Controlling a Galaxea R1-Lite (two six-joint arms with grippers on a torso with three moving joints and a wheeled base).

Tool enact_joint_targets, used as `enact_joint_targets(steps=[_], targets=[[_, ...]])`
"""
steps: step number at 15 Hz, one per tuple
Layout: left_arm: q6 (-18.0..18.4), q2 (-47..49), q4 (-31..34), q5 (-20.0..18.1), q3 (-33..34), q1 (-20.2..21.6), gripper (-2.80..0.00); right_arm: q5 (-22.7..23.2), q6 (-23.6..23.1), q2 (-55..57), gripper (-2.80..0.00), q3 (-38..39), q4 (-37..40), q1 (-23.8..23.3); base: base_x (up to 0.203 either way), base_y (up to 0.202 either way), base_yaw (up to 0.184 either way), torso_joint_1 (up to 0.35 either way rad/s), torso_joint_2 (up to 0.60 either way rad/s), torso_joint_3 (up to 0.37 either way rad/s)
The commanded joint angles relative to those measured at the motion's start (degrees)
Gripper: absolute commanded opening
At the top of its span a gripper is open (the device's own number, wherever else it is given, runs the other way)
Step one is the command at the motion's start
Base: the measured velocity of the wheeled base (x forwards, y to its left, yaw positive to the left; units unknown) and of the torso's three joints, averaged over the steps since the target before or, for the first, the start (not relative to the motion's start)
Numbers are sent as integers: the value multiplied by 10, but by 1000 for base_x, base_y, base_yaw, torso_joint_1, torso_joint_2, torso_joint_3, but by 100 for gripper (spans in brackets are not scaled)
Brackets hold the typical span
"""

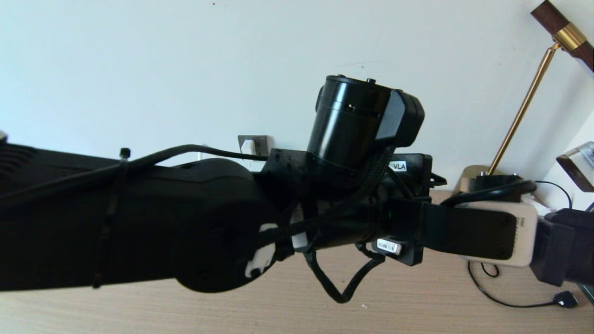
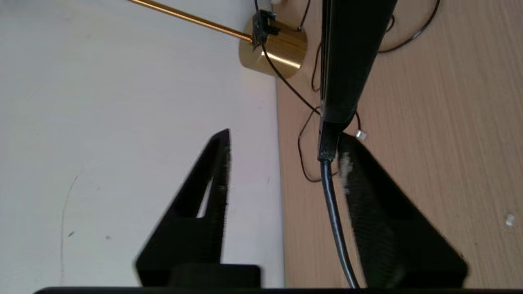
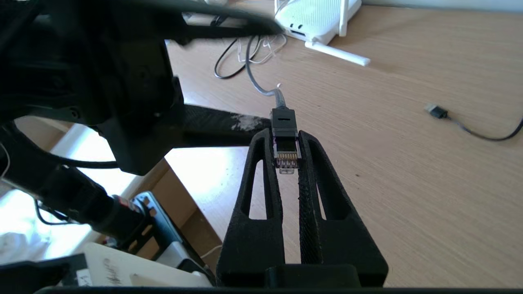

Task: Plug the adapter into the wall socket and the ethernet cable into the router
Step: Hand it to the other hand

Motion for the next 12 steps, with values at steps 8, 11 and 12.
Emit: enact_joint_targets(steps=[8,11,12], targets=[[34,-69,-179,-3,122,10,0,16,439,29,-280,-83,2,-4,0,0,0,0,0,0],[35,-106,-215,-54,176,48,0,90,566,88,-280,-150,2,-8,0,0,0,0,0,0],[35,-115,-218,-90,183,82,0,110,600,113,-280,-172,1,-8,0,0,0,0,0,0]])
